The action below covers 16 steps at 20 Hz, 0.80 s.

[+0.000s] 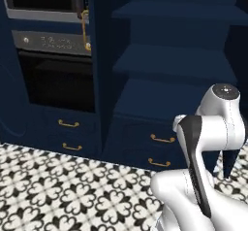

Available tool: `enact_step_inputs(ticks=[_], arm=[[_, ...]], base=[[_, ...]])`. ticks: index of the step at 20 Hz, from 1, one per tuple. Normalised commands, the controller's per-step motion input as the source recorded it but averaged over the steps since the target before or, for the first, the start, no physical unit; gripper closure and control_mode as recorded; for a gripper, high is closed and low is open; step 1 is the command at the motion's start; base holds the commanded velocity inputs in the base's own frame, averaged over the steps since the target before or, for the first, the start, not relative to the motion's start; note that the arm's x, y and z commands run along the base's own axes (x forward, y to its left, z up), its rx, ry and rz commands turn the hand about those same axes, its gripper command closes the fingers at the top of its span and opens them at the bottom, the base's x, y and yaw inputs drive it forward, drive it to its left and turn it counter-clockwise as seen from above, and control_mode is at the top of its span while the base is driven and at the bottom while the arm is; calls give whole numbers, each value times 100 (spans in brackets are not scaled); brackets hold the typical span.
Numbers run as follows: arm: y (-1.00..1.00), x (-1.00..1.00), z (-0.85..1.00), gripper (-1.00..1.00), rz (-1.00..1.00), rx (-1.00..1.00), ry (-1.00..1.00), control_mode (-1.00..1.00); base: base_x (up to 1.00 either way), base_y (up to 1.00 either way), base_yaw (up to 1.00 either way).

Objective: Pick the kettle from the counter and place it on the tray. Then pick the mug from the cabinet and place it on the tray. Then close the cabinet doors.

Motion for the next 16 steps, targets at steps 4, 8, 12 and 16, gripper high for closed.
enact_step_inputs(ticks=[4,8,12,16], arm=[[0,0,0,-100,0,0,0,100],[0,0,0,-100,0,0,0,100],[0,0,0,-100,0,0,0,100],[0,0,0,-100,0,0,0,100]], base=[[32,53,-49],[43,51,-46],[54,31,-35],[45,4,-18]])
